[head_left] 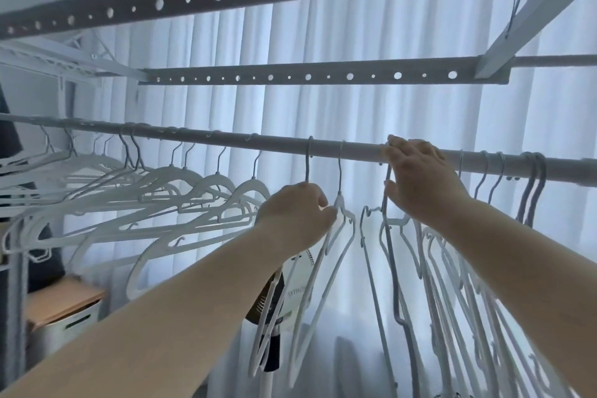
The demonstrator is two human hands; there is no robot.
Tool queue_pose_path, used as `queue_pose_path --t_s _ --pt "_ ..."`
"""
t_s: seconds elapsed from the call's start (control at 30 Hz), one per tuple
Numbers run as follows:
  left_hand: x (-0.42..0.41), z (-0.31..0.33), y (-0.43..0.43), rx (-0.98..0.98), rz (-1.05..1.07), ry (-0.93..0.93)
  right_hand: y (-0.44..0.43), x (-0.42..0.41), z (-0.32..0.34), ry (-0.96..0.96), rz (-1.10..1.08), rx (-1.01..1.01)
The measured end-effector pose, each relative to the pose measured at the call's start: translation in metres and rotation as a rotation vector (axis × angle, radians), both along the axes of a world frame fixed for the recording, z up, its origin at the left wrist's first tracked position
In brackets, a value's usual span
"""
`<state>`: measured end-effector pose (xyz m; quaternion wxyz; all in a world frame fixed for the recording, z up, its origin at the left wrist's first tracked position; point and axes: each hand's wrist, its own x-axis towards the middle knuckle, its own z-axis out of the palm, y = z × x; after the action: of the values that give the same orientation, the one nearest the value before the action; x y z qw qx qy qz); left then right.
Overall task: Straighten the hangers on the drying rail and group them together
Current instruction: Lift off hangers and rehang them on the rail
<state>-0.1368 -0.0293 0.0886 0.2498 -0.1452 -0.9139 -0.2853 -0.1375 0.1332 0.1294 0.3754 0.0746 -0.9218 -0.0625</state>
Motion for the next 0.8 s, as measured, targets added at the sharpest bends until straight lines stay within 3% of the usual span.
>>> queue_pose_path --t_s 0.17,0.37,0.53,0.8 --pt "0.022 -0.014 -0.044 0.135 -0.001 0.213 -0.010 0.007 -0.002 -0.021 -0.044 -0.036" --pt "0.022 -0.035 -0.115 0.203 0.189 0.481 -0.045 0.008 0.004 0.025 -0.032 -0.010" --pt "0.000 -0.060 -0.160 0.065 0.238 0.378 -0.089 -0.001 0.010 -0.025 -0.026 0.020" --pt "-0.032 -0.086 -0.199 0.094 0.155 0.283 -0.147 -0.031 0.013 -0.057 -0.103 0.009"
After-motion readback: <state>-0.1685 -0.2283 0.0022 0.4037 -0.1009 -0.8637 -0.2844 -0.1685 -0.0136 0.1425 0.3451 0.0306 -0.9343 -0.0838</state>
